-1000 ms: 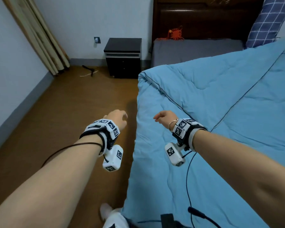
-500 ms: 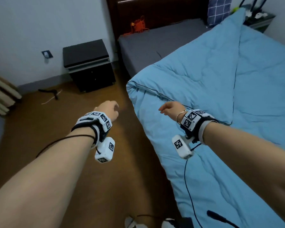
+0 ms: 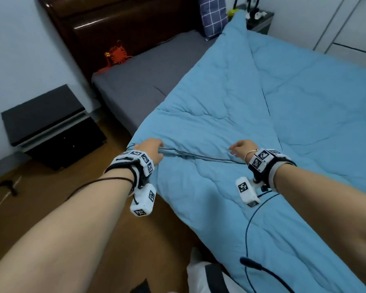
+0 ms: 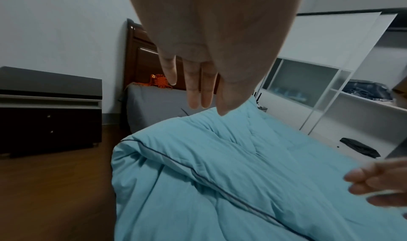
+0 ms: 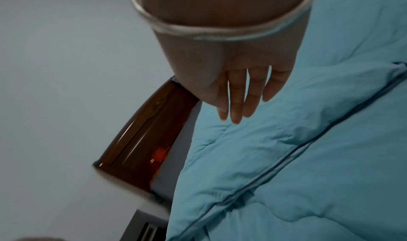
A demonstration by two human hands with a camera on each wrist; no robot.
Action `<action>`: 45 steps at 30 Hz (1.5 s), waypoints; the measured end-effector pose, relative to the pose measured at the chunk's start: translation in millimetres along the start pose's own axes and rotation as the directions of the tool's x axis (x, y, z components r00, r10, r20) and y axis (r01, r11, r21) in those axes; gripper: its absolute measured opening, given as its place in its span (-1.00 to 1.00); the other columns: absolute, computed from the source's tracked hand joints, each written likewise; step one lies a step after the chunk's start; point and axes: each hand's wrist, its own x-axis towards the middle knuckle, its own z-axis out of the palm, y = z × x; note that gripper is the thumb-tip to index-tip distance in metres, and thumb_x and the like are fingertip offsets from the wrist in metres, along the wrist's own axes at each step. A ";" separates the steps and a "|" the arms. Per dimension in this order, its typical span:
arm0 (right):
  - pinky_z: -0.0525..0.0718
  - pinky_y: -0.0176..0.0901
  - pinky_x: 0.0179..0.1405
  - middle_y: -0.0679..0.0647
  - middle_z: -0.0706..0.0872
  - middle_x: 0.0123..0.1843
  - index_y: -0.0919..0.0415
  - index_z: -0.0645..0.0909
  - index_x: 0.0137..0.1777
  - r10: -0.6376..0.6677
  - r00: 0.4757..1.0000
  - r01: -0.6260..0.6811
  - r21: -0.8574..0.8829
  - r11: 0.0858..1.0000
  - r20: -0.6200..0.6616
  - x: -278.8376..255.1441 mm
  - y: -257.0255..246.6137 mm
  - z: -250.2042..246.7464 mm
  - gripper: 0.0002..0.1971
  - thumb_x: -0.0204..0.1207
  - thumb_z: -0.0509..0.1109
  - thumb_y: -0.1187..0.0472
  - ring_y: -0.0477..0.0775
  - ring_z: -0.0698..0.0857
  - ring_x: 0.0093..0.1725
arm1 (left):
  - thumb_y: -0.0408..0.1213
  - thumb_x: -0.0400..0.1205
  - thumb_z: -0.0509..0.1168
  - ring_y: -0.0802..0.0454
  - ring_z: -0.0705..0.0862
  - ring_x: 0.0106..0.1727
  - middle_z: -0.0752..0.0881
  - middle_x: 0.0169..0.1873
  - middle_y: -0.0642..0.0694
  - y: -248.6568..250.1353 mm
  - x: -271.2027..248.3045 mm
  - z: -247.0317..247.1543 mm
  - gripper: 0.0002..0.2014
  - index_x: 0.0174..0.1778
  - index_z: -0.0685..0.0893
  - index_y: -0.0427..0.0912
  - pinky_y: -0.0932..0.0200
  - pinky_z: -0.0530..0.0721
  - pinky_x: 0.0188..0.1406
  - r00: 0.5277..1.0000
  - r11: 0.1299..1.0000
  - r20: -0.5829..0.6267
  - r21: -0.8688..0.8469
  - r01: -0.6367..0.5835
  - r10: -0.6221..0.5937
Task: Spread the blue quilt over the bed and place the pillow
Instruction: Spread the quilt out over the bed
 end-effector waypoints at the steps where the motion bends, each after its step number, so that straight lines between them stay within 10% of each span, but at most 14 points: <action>1: 0.48 -0.54 -0.60 -0.10 0.67 -0.58 0.26 0.79 -0.12 0.019 1.000 -0.019 0.000 1.000 -0.004 12.1 -0.2 -0.6 -0.81 0.45 0.34 0.43 0.04 0.61 -0.34 | -0.27 0.61 0.23 -0.10 0.52 0.45 0.55 0.43 -0.06 -2.7 18.2 -4.9 -0.61 0.39 0.53 -0.06 -0.02 0.44 0.44 1.000 1.000 0.004 0.003 0.009 -0.009; 9: 0.53 -0.27 -0.36 0.32 0.81 0.05 0.33 0.76 0.03 0.159 0.981 -0.154 0.052 0.987 -0.112 85.8 -10.8 -24.2 -0.75 0.50 0.26 0.41 0.10 0.65 -0.11 | -0.16 0.59 0.29 -0.11 0.52 0.44 0.52 0.43 -0.08 31.2 151.8 -20.4 -0.55 0.42 0.48 -0.05 -0.06 0.45 0.45 0.982 0.986 0.114 0.055 -0.155 0.148; 14: 0.54 -0.23 -0.06 0.17 0.71 -0.15 0.28 0.76 0.06 0.294 0.927 -0.288 0.062 0.956 -0.233 115.7 0.9 -39.4 -0.78 0.47 0.35 0.36 0.06 0.62 -0.11 | -0.12 0.58 0.31 -0.12 0.49 0.48 0.49 0.47 -0.09 75.2 231.9 -10.0 -0.50 0.45 0.45 -0.05 -0.10 0.44 0.46 0.935 0.948 0.212 0.077 -0.308 0.286; 20: 0.51 -0.26 -0.20 -0.03 0.57 -0.40 0.30 0.72 0.14 0.469 0.853 -0.456 0.110 0.883 -0.227 141.4 46.1 -35.9 -0.75 0.49 0.37 0.35 0.05 0.58 -0.06 | -0.08 0.56 0.34 -0.13 0.42 0.52 0.42 0.49 -0.09 135.1 283.8 46.3 -0.45 0.48 0.42 -0.02 -0.10 0.42 0.43 0.839 0.864 0.343 0.128 -0.487 0.422; 22: 0.51 -0.30 -0.26 0.13 0.66 -0.22 0.32 0.68 0.20 0.530 0.810 -0.508 0.152 0.848 -0.252 150.8 67.5 -32.7 -0.72 0.49 0.37 0.34 0.08 0.60 -0.03 | -0.04 0.55 0.35 -0.12 0.41 0.52 0.43 0.49 -0.05 151.2 295.3 70.5 -0.43 0.48 0.41 0.00 -0.11 0.42 0.43 0.804 0.833 0.383 0.138 -0.536 0.454; 26: 0.48 -0.06 0.37 0.30 0.58 0.39 0.31 0.38 0.47 0.638 0.713 -0.580 0.268 0.770 -0.292 179.6 114.5 -31.6 -0.41 0.46 0.46 0.22 0.27 0.57 0.38 | 0.06 0.50 0.39 -0.11 0.33 0.57 0.33 0.58 0.01 178.7 318.7 122.4 -0.29 0.55 0.30 0.03 -0.18 0.38 0.47 0.767 0.804 0.403 0.117 -0.584 0.499; 31: 0.41 0.22 0.50 0.30 0.44 0.50 0.27 0.17 0.54 0.740 0.629 -0.701 0.236 0.673 -0.241 211.7 169.7 -26.4 -0.01 0.23 0.59 -0.10 0.37 0.45 0.48 | 0.24 0.35 0.41 -0.23 0.34 0.55 0.27 0.59 0.00 204.9 321.2 193.9 -0.08 0.59 0.14 0.12 -0.25 0.38 0.43 0.719 0.769 0.488 0.137 -0.624 0.496; 36: 0.45 0.15 0.48 0.29 0.49 0.47 0.30 0.15 0.54 0.711 0.661 -0.645 0.303 0.702 -0.240 228.7 179.5 0.4 0.05 0.15 0.67 0.01 0.34 0.51 0.44 | -0.25 0.64 0.18 -0.24 0.62 0.32 0.66 0.27 -0.17 210.5 324.8 220.3 -0.68 0.32 0.50 -0.13 -0.04 0.53 0.22 0.753 0.687 0.331 0.312 -0.656 0.568; 40: 0.53 0.00 0.32 0.29 0.56 0.42 0.37 0.39 0.43 0.687 0.705 -0.629 0.293 0.720 -0.173 236.5 151.2 1.4 -0.27 0.32 0.60 0.15 0.31 0.57 0.39 | -0.43 0.63 0.07 -0.22 0.65 0.31 0.68 0.26 -0.22 209.1 332.4 197.8 -0.67 0.28 0.55 -0.18 -0.02 0.60 0.19 0.743 0.710 0.365 0.248 -0.659 0.561; 45: 0.58 0.04 0.33 0.27 0.68 0.30 0.34 0.55 0.29 0.544 0.815 -0.450 0.373 0.811 -0.198 224.4 71.8 -4.0 -0.49 0.35 0.55 0.25 0.28 0.65 0.29 | -0.38 0.60 0.10 -0.26 0.67 0.22 0.69 0.18 -0.25 167.0 325.2 127.6 -0.76 0.13 0.58 -0.17 -0.02 0.61 0.10 0.855 0.876 0.306 0.112 -0.468 0.418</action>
